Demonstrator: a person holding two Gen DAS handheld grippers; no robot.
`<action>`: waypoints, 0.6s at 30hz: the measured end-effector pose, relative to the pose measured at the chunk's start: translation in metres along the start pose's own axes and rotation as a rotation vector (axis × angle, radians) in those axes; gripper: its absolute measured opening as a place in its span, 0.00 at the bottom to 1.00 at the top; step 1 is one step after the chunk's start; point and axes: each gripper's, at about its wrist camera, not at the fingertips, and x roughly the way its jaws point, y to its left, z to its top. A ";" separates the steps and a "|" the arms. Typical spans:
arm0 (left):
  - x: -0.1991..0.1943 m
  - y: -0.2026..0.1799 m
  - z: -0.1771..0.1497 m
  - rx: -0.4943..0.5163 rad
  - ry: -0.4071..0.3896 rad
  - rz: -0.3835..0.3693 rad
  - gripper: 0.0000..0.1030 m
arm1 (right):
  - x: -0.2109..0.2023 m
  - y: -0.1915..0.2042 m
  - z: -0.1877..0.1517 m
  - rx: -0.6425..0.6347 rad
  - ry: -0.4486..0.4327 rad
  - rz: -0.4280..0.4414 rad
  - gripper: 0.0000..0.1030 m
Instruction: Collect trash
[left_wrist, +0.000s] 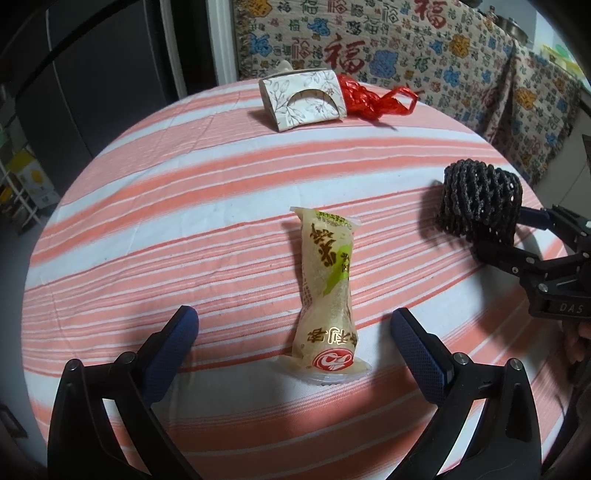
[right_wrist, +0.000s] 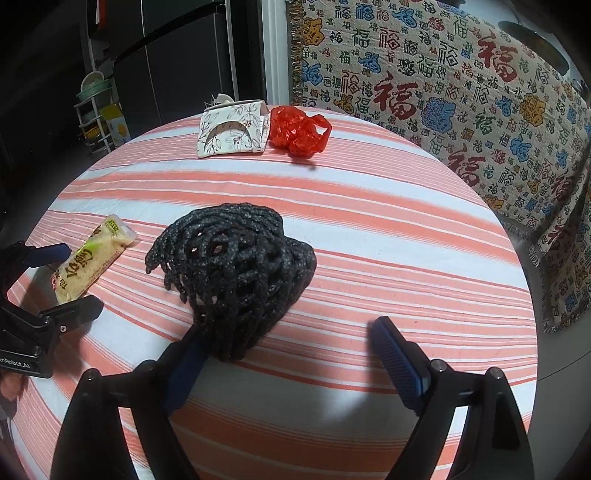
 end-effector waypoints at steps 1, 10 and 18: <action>-0.003 0.003 0.000 -0.015 -0.011 -0.034 0.99 | -0.002 0.000 0.001 -0.002 -0.004 0.008 0.85; -0.011 0.001 0.002 0.022 -0.019 -0.093 0.55 | -0.020 0.015 0.031 -0.102 -0.040 0.107 0.27; -0.039 -0.012 -0.003 0.054 -0.069 -0.137 0.18 | -0.055 0.003 0.017 -0.033 -0.044 0.138 0.17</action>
